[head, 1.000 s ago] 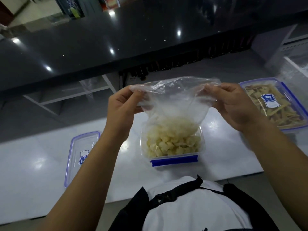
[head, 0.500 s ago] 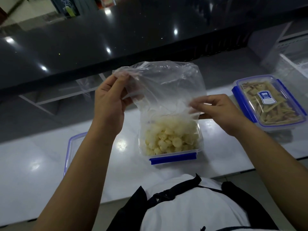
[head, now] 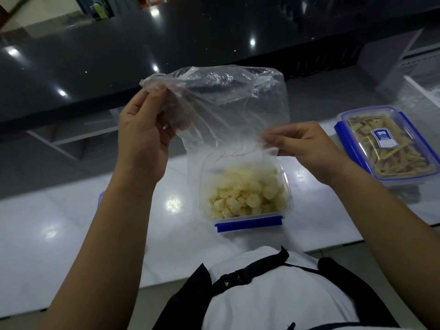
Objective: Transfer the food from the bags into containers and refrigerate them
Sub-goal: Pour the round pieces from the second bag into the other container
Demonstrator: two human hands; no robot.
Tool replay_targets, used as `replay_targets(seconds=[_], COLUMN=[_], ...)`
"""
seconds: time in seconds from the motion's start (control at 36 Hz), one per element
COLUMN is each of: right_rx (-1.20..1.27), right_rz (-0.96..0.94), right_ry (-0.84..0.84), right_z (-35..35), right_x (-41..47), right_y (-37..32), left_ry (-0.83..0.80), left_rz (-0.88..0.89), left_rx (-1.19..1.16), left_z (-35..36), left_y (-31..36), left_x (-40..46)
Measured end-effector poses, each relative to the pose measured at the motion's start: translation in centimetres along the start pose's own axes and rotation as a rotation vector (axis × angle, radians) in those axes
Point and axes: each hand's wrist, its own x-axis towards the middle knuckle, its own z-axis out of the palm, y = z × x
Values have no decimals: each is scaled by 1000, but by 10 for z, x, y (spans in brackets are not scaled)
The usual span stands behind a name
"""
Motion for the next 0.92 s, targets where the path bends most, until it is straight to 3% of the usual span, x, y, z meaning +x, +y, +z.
replay_targets(seconds=[0.11,0.19,0.31,0.42,0.58,0.81,0.92], right_rx=[7,13,54,104,184,268,262], right_rz=[3,8,-3,-9,9,131,158], right_ry=[21,39,55,47,130,317,495], right_z=[5,5,5,5,-4,-16,-18], right_x=[1,2,1,1,1,-26,-51], right_y=[1,0,0,-1,-4,11,14], left_ry=[24,-67,-237,-217,-91,-319,-388], left_rz=[-5,9,-143,-255,-143,-236,-282], left_rx=[7,87,249,376,306,166,131], left_z=[-5,-12,-22,-30,-29,-21,6], left_y=[-7,-17,-41,-64,-61,-62,-68], left_x=[1,-1,-14,-31,-32,-23,-10])
